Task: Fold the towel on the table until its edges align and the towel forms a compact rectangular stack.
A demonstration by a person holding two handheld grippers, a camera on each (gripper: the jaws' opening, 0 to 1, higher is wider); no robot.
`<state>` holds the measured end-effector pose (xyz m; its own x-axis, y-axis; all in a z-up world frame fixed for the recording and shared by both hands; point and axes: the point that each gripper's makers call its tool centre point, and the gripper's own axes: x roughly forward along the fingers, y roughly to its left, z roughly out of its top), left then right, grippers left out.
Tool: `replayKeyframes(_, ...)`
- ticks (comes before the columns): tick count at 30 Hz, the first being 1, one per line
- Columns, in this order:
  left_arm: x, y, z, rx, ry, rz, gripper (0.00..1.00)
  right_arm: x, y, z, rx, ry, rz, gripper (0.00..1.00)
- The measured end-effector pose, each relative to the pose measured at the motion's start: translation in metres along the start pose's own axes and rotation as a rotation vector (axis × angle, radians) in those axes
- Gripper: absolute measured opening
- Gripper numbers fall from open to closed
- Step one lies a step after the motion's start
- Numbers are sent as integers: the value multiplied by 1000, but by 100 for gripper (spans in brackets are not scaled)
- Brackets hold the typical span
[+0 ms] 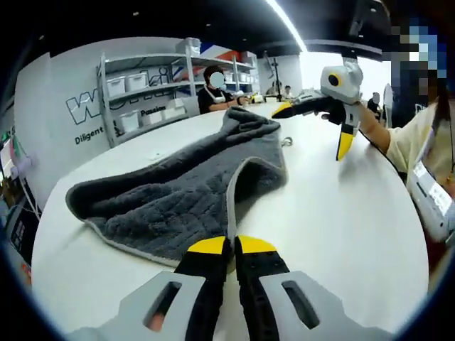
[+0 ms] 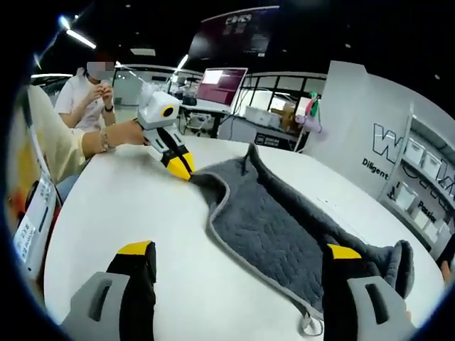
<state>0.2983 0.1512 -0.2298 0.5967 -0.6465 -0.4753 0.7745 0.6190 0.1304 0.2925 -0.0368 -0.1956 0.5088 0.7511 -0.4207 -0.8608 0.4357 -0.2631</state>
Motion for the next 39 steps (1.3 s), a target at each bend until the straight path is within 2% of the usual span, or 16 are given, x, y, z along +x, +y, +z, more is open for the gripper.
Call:
replayKeyframes(8, -29, 10, -21, 14, 81, 25, 4, 0, 3, -3, -2, 11, 12, 99)
replayKeyframes(11, -39, 14, -26, 19, 90, 32, 3, 0, 3, -2, -2, 10, 11, 99)
replayKeyframes(15, -55, 21, -35, 24, 132, 58, 3, 1, 4, -4, -5, 21, 16, 99)
replayKeyframes(21, -72, 23, -43, 50, 176, 73, 3, 2, 4, -6, -4, 28, 18, 99)
replayKeyframes(39, -125, 52, -73, -16, 227, 175, 3, 3, 5, -7, -9, 40, 24, 99)
